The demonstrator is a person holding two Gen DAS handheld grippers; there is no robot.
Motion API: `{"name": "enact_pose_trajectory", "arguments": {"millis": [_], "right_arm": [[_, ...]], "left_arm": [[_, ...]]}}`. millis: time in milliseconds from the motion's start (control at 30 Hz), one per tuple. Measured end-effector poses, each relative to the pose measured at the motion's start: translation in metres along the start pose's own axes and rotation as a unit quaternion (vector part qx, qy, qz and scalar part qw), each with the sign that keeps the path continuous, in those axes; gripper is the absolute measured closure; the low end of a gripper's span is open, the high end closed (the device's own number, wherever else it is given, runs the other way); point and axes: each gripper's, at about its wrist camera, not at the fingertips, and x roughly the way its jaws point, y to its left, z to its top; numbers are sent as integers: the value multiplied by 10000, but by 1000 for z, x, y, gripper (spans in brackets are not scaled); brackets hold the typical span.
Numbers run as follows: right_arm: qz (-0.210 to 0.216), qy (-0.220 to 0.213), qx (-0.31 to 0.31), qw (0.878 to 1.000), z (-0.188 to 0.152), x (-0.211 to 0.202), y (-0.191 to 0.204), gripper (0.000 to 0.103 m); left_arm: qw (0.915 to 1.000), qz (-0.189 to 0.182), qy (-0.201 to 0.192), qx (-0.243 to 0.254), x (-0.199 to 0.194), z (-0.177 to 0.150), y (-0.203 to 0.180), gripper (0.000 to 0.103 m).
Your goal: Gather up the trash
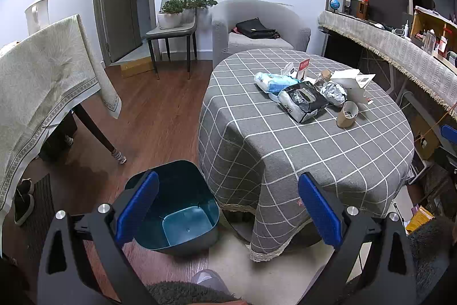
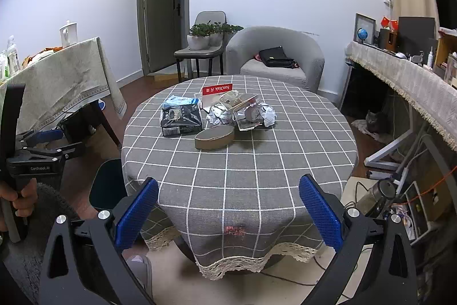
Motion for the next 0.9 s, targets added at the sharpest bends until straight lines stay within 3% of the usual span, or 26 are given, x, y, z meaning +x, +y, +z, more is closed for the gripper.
{"name": "enact_pose_trajectory", "arguments": {"millis": [900], "right_arm": [[15, -17, 26, 10000, 1, 0, 2, 3]], "left_arm": [[10000, 20, -6, -2, -1, -1, 1, 3]]}}
